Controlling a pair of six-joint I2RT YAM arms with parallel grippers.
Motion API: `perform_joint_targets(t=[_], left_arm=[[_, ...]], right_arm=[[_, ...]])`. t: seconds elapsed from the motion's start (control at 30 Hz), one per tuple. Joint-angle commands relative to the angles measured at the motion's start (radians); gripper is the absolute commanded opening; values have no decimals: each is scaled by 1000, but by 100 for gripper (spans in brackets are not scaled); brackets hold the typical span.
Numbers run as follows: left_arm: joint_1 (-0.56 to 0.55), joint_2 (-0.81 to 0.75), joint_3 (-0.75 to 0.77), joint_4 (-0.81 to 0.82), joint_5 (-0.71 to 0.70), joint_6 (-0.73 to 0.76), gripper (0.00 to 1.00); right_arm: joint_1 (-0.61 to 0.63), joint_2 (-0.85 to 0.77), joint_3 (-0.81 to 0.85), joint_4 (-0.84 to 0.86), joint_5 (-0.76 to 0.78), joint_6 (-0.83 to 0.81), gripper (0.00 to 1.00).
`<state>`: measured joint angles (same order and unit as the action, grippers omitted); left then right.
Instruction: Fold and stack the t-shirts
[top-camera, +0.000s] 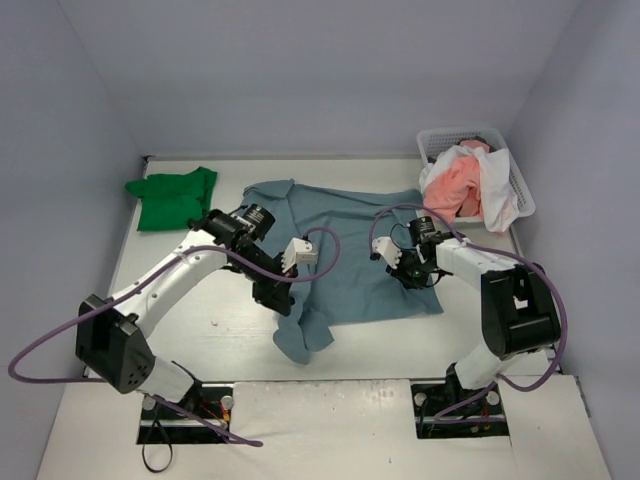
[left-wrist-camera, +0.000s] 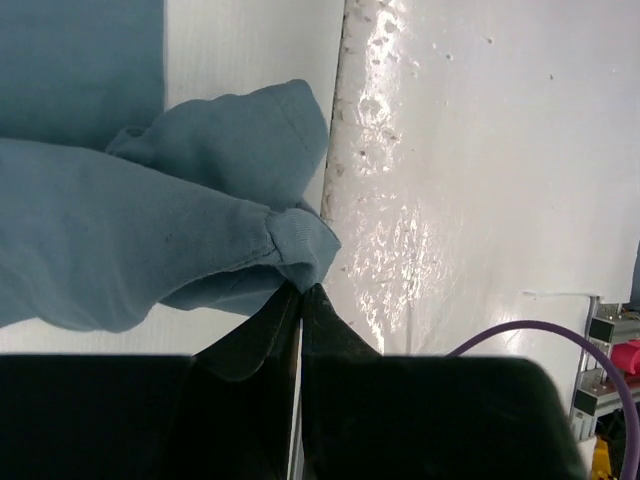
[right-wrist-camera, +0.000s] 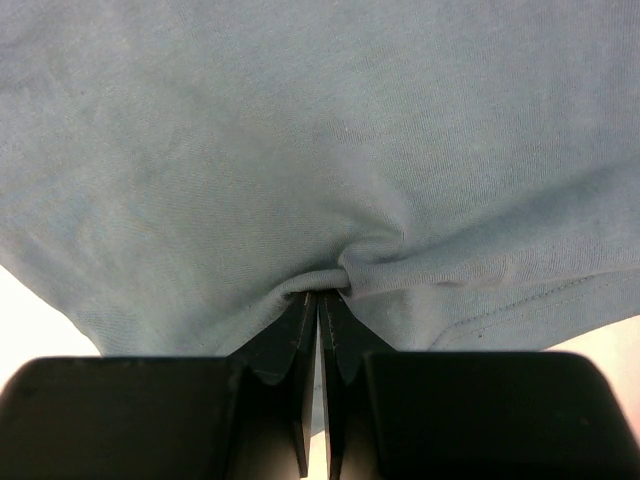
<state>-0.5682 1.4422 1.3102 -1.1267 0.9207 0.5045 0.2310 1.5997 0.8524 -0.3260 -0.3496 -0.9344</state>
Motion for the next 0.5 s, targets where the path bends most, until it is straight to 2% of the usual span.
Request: perform_joint_targets(t=[0.0,0.03,0.1,0.13,0.17,0.23,0.27,0.3,0.37,0.4,0.47], left_arm=[[5,50,-41,-41,-75,58,0],[7,75,-61,-38,-218,63,0],[13,168,-132,-35,-356,72,2],[16,202,-159,-33,-472,78,13],[28,258,-182,-27,-515,81,20],[56,291,-226,-21,-577,89,28],[80,287,-226,-6,-573,95,29],[150,274,-197,-5,-559,114,31],[236,227,-135,-7,-502,115,38],[319,213,-97,-10,-481,115,39],[375,175,1,-5,-473,108,40]], right_arm=[[14,29,-6,-71,-55,22,2],[16,29,-4,-71,-55,23,2],[16,29,-6,-71,-57,23,3],[16,29,-10,-71,-57,25,3],[16,29,-10,-71,-57,25,3],[18,31,-15,-71,-55,25,3],[18,32,-15,-71,-54,25,3],[18,34,-15,-71,-54,26,3],[19,37,-15,-71,-55,29,3],[24,40,-13,-71,-58,32,3],[28,45,-13,-73,-63,39,3]])
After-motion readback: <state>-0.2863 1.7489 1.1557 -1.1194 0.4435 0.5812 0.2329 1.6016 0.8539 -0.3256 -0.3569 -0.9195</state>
